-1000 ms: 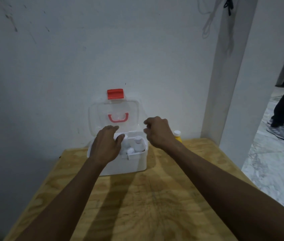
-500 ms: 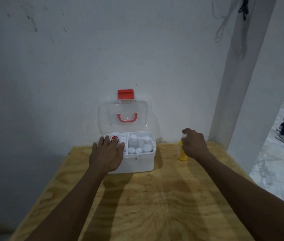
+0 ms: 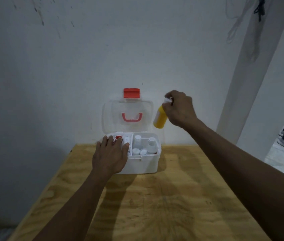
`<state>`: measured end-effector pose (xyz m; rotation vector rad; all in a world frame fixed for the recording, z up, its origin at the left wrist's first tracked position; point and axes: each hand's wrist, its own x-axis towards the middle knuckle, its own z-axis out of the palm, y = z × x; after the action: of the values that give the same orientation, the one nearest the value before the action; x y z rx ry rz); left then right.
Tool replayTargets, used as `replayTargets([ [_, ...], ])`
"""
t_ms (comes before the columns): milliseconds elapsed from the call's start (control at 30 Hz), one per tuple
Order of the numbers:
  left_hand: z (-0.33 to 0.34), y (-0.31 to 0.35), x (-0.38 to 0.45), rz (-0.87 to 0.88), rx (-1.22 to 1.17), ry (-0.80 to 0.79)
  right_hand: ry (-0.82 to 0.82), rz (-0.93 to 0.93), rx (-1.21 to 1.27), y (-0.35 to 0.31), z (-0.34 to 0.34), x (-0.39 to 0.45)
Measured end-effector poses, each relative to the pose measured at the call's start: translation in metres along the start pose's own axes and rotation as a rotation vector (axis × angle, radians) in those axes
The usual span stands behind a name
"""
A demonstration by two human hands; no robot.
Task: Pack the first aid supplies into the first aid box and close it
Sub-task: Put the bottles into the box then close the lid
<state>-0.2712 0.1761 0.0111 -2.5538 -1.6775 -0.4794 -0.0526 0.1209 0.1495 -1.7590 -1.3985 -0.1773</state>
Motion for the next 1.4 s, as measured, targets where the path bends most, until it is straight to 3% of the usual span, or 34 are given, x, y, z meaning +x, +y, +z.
replayTargets([
  [200, 0.003, -0.001, 0.001, -0.006, 0.012, 0.016, -0.206, -0.054, -0.048, -0.021, 0.041, 0.004],
  [467, 0.003, -0.001, -0.001, -0.012, -0.036, 0.004, -0.441, -0.045, -0.192, -0.003, 0.085, -0.002],
  [1067, 0.001, 0.000, -0.002, -0.023, -0.047, -0.036, -0.566, -0.090, -0.339, 0.009, 0.095, 0.005],
  [1167, 0.001, -0.001, -0.002, -0.020, -0.047, -0.037, -0.474, -0.065, -0.281, 0.006, 0.093, 0.014],
  [1300, 0.001, -0.001, -0.002, -0.013, -0.044, -0.027, -0.169, -0.061, -0.132, -0.014, 0.080, 0.032],
  [1400, 0.000, -0.001, -0.003, -0.006, -0.043, -0.018, -0.096, -0.078, -0.084, -0.031, 0.078, 0.046],
])
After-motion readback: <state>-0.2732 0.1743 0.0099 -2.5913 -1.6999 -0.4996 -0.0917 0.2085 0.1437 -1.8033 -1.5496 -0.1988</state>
